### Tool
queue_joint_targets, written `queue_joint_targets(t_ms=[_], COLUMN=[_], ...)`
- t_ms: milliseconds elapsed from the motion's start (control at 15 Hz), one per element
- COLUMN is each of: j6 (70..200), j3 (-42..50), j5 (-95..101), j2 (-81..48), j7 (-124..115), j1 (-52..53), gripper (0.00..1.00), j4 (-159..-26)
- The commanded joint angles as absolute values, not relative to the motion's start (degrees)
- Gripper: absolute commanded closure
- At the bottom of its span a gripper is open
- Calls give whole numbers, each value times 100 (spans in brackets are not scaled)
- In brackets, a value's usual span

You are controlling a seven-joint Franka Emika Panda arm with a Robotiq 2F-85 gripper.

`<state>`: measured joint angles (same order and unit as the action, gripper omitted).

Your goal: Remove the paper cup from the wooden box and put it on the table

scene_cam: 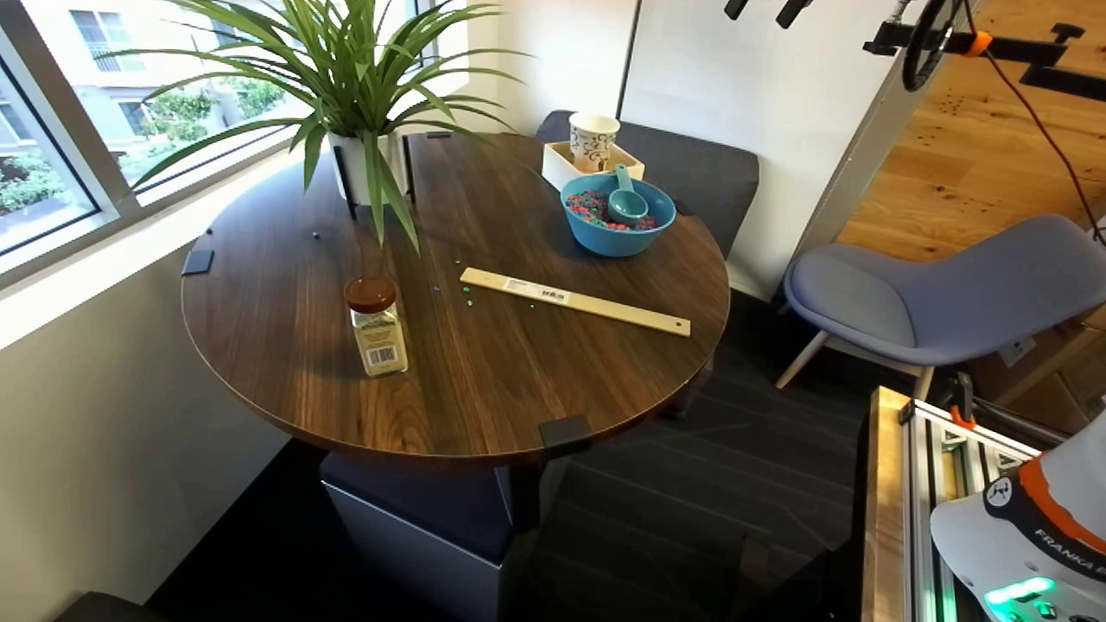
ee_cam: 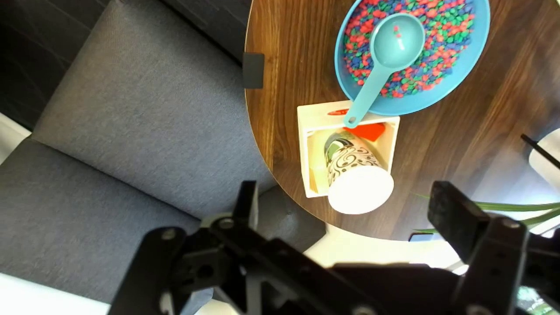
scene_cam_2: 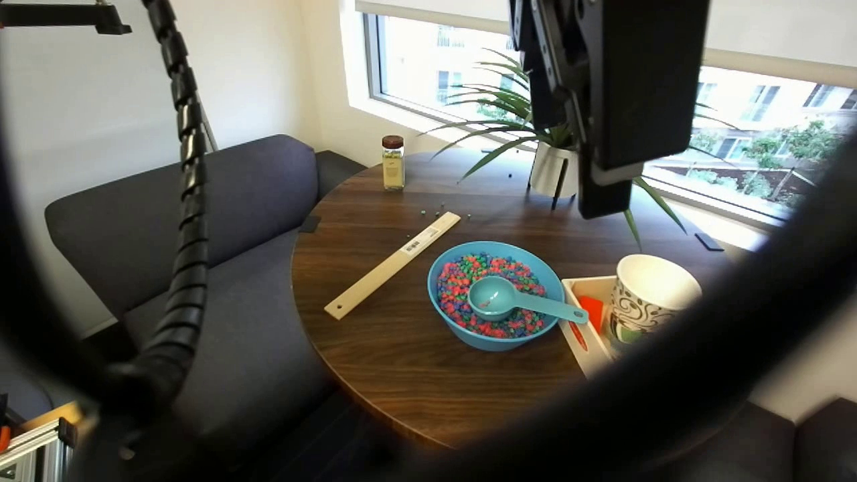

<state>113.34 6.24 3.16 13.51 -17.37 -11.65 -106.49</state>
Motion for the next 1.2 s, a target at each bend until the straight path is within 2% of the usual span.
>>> queue_joint_targets(t_ms=[0,533,867,1133], j6=[11558,11253,10975,10859], j3=[609,828,809,930], j5=[177,-169,-881,-594], j2=[723,-1417,-1858,-2012], j7=[-2012,-2170,-1725,-1845], j1=[-1049,-1032,-1158,-1110], gripper=[0,0,0,0], j4=[-10146,-8314,-8150,-8215])
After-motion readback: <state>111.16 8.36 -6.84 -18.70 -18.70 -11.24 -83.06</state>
